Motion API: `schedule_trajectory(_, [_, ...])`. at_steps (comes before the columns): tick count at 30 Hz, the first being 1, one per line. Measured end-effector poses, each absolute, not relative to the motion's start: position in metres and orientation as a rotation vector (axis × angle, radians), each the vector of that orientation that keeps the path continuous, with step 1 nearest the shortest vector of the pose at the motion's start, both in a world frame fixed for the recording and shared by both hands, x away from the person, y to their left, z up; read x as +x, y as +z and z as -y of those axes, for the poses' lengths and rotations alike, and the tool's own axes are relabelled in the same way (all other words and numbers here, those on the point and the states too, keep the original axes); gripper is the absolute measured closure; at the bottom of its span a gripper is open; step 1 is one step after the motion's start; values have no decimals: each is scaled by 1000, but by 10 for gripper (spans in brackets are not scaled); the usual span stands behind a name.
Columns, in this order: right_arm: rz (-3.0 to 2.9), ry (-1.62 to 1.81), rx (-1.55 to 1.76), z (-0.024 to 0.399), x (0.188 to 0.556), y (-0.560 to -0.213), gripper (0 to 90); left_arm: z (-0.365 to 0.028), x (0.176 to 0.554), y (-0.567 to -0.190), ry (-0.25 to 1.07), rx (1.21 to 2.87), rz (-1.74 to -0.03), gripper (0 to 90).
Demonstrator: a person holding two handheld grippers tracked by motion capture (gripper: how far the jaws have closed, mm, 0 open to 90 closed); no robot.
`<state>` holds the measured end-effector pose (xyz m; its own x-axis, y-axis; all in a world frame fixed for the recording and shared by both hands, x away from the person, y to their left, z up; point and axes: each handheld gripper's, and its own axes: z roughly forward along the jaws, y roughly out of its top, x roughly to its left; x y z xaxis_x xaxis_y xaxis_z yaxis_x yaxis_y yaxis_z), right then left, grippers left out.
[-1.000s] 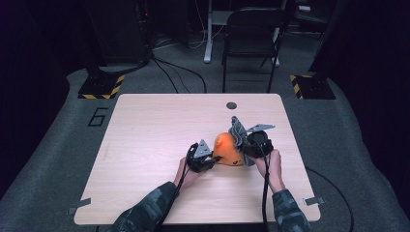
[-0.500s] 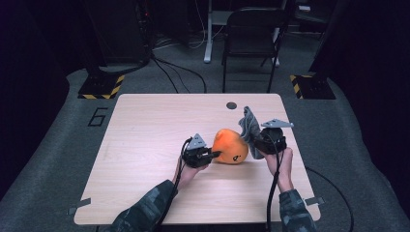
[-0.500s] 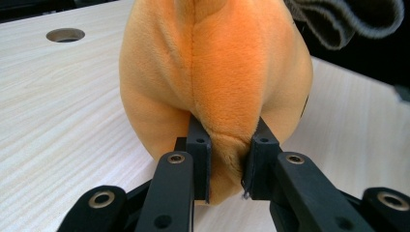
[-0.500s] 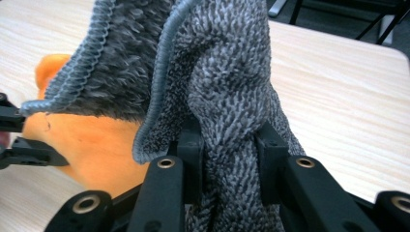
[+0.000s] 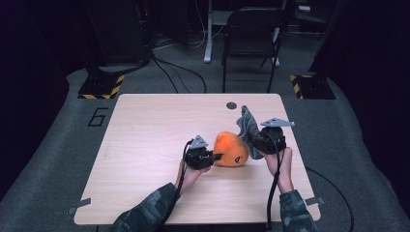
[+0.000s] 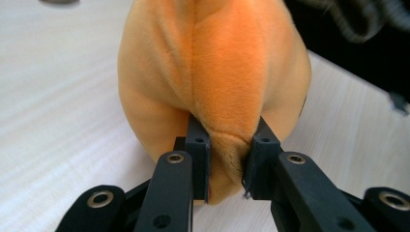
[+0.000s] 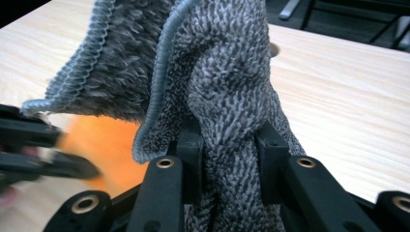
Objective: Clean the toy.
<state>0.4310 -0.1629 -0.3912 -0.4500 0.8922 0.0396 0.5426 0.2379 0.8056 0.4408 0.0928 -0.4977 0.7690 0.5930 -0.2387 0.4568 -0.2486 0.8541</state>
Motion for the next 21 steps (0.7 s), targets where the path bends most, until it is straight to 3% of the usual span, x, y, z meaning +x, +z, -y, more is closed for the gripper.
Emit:
schedule_trajectory(12, [-2243,1109,1199,107,425,-410,698,-91,439,-494,201,1939,-762,748])
schedule_trajectory(21, [-2264,960,1234,118,432,-418,709,-88,439,-495,209,1953,-751,744])
